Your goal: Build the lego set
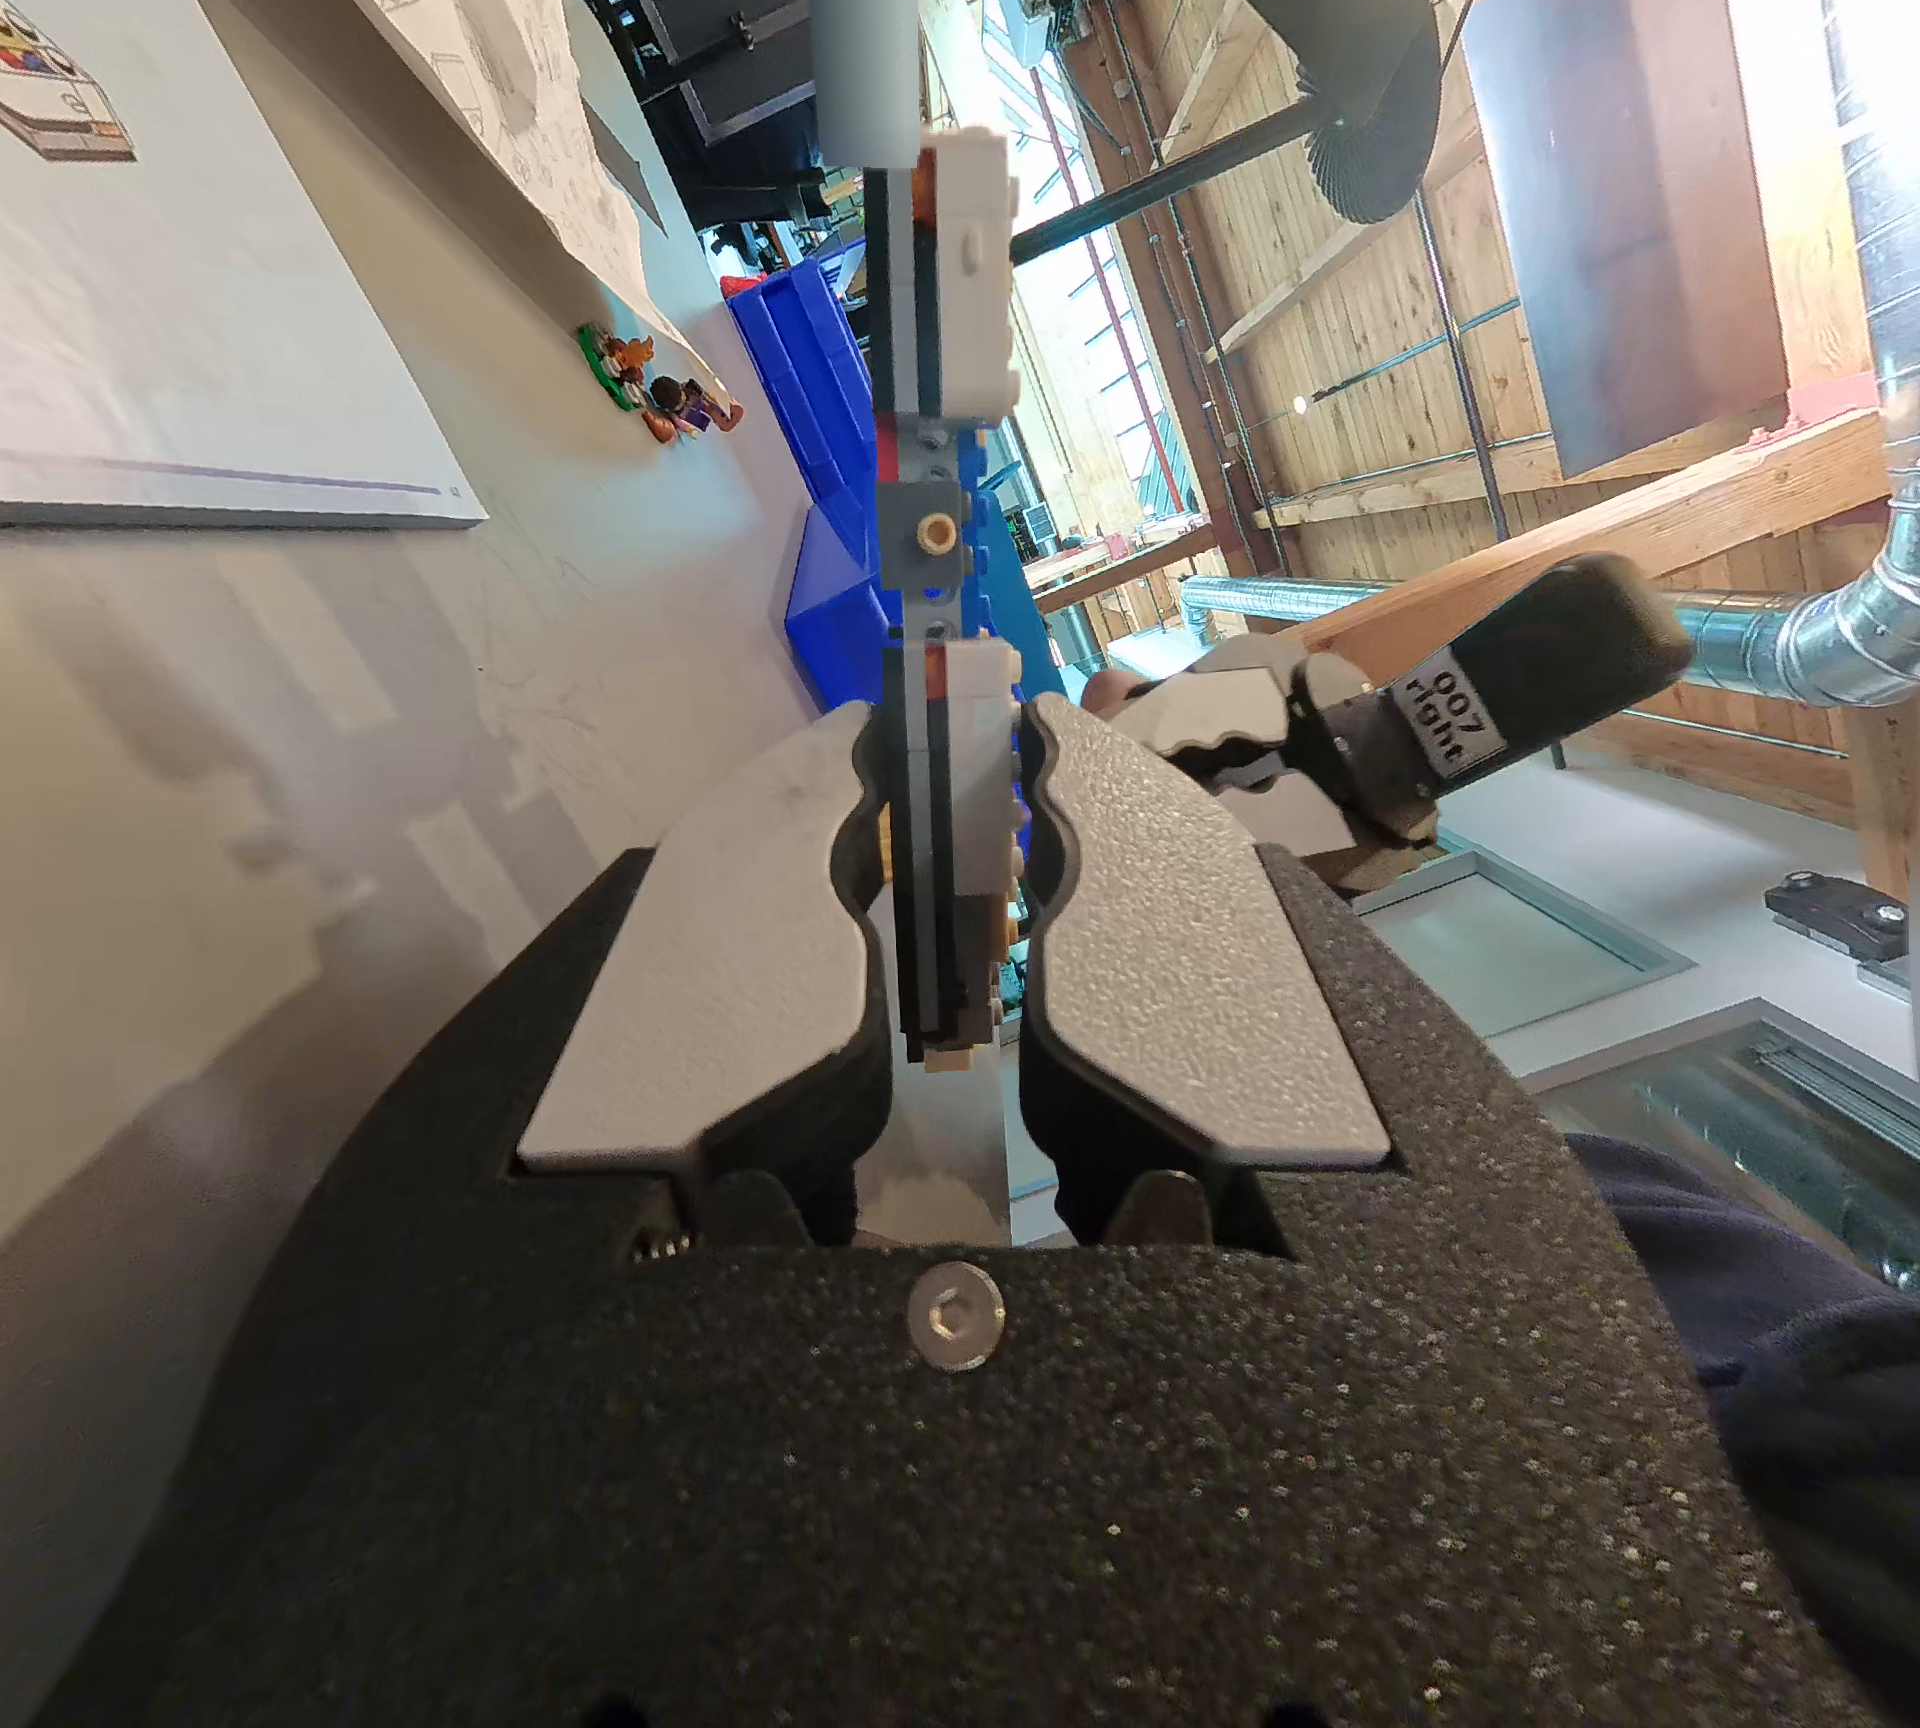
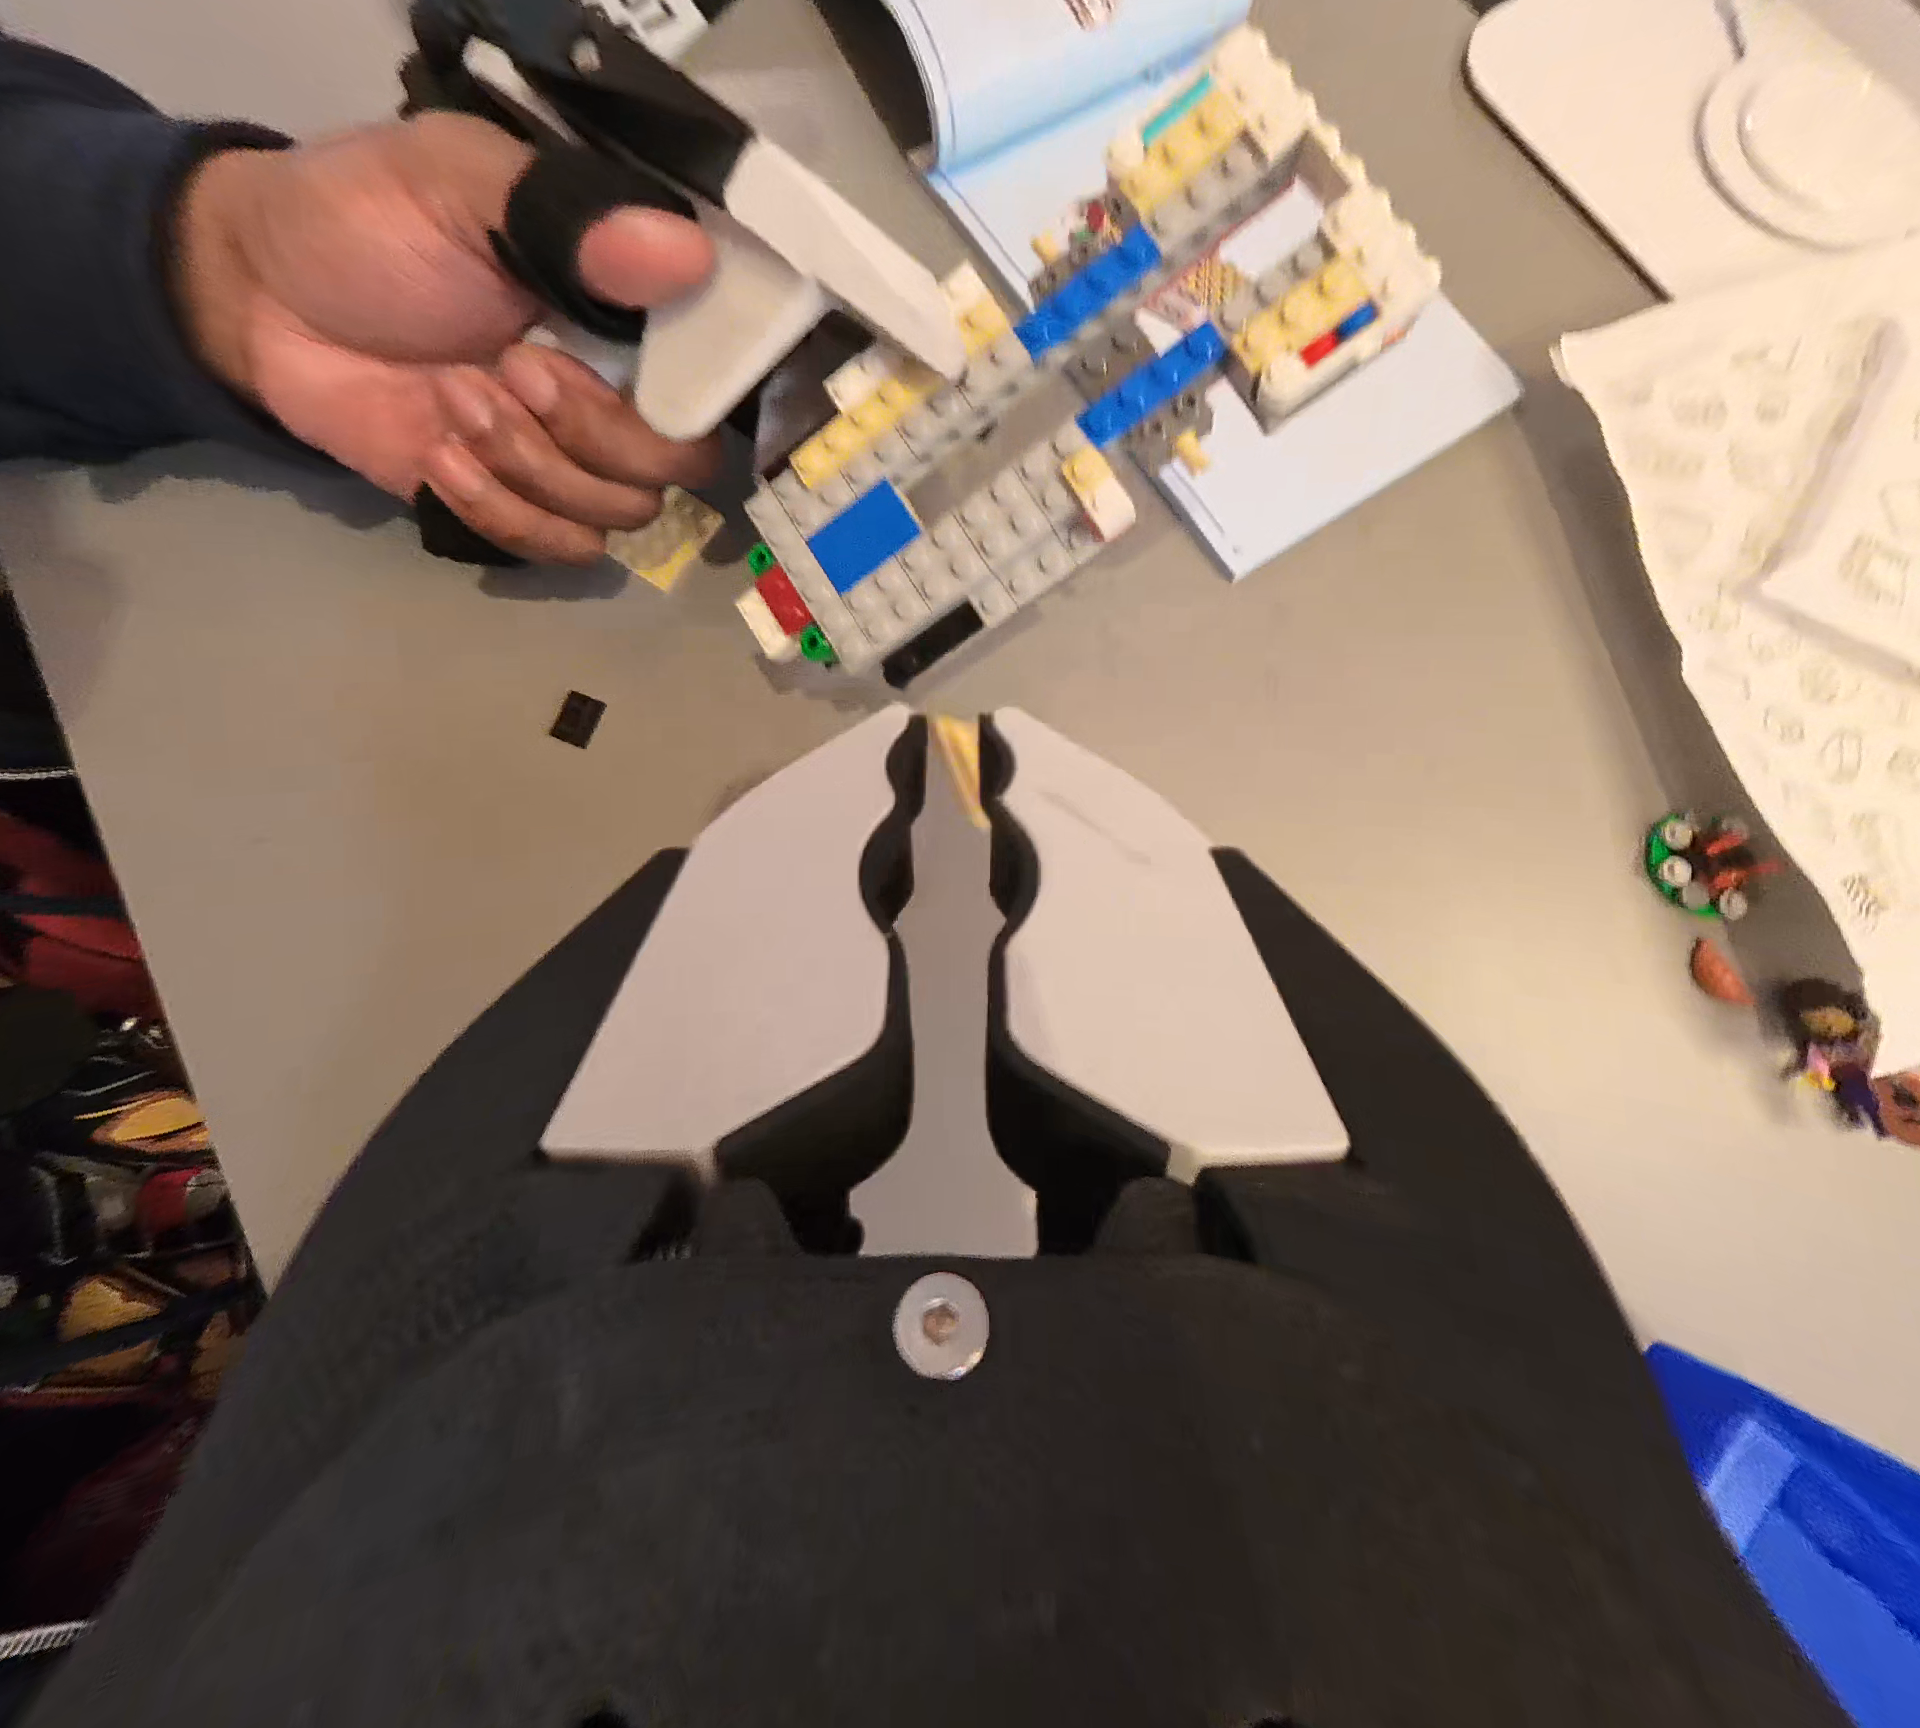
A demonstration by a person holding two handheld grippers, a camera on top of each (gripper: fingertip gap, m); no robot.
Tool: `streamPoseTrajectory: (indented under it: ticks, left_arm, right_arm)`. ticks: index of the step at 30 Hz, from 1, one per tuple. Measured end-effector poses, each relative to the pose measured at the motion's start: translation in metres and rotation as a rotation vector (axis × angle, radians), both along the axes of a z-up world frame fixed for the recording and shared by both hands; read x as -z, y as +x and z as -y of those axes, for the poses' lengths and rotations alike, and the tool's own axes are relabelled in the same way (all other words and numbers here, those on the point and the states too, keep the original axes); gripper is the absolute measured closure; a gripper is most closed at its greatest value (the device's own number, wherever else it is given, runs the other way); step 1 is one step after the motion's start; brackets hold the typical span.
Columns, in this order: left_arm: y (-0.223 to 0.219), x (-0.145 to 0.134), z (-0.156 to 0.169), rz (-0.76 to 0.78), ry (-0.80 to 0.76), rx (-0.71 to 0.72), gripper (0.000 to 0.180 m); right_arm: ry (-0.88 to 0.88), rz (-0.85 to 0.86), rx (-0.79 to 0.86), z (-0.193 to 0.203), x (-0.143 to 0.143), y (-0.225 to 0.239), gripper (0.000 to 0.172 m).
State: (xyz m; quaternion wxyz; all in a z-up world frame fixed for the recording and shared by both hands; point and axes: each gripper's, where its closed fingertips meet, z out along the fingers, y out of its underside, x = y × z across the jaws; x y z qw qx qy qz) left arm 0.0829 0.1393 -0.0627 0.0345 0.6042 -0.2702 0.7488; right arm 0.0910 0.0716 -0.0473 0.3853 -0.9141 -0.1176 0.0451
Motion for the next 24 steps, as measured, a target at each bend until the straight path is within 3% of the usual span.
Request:
streamPoseTrajectory:
  ticks: [3, 5, 10, 14, 17, 24]
  left_arm:
    - [0.000, 0.000, 0.001, -0.001, 0.005, 0.001, 0.157]
    - [-0.001, -0.001, 0.000, 0.001, 0.002, 0.000, 0.158]
    - [-0.001, -0.002, 0.000, 0.006, 0.003, 0.003, 0.158]
    - [-0.001, -0.002, 0.003, 0.004, -0.001, 0.011, 0.158]
    - [-0.001, 0.000, 0.004, -0.001, 0.007, 0.016, 0.158]
    - [-0.001, 0.001, 0.004, -0.005, 0.008, 0.018, 0.158]
  right_arm:
    - [0.003, 0.054, -0.012, -0.005, -0.008, 0.004, 0.166]
    - [-0.028, 0.091, 0.011, -0.005, 0.000, 0.015, 0.156]
    - [-0.102, 0.039, 0.054, 0.009, 0.040, 0.028, 0.143]
    - [-0.181, 0.046, -0.030, 0.022, 0.081, 0.037, 0.123]
    - [-0.256, 0.069, -0.063, 0.029, 0.094, 0.040, 0.116]
    - [-0.293, 0.207, -0.045, 0.029, 0.103, 0.062, 0.118]
